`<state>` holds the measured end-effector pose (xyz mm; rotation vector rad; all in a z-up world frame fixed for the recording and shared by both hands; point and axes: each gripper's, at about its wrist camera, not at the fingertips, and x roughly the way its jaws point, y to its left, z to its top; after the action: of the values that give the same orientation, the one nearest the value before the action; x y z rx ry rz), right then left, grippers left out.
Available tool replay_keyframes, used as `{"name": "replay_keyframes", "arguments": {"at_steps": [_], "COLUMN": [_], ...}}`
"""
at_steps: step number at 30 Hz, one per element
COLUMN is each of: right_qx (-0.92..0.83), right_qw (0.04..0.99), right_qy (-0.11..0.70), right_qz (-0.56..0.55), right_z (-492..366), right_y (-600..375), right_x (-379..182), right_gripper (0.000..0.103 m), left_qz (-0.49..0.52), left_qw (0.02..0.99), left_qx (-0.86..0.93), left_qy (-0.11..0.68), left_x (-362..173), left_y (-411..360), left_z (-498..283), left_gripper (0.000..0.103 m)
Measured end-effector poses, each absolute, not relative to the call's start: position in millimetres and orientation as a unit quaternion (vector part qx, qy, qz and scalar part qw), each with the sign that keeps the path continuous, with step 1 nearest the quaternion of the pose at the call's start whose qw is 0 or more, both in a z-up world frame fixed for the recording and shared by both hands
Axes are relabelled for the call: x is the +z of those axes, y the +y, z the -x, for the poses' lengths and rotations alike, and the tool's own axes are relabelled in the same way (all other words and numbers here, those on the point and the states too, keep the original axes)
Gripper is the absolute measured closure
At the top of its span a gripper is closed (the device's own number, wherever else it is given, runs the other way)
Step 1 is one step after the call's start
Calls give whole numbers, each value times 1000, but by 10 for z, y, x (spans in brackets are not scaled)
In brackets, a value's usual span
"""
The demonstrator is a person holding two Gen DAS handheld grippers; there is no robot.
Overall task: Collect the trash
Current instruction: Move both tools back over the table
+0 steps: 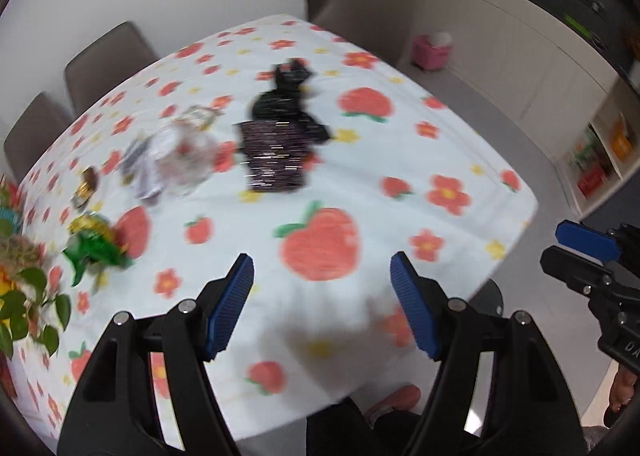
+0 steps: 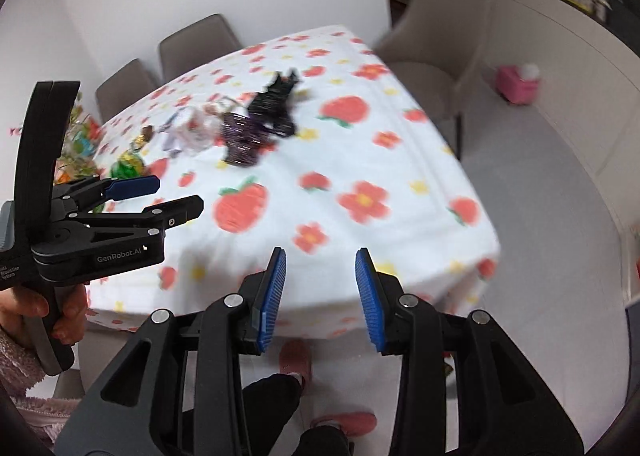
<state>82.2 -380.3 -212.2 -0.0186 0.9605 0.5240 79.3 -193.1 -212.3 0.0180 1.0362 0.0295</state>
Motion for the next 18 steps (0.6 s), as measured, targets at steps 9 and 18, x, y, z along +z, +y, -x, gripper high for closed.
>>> {"name": "replay_keyframes", "arguments": {"at_steps": [9,18], "right_qx": [284,271], "right_qw": [846,844], "right_qy": [450,460], "right_qz": [36,43], "right_z": [-1207,-1615], "right_y": [-2737,-2245], "right_x": [-1995,-2063], "right_gripper": [68,68], "left_qz": [9,8], "left_qw": [872,874], "left_qx": [41,31], "left_qy": [488,484], "left_x": [-2072,-2154], "left_y": [-1045,-644], "left_z": [-996,-1422], "left_gripper": [32,32]}}
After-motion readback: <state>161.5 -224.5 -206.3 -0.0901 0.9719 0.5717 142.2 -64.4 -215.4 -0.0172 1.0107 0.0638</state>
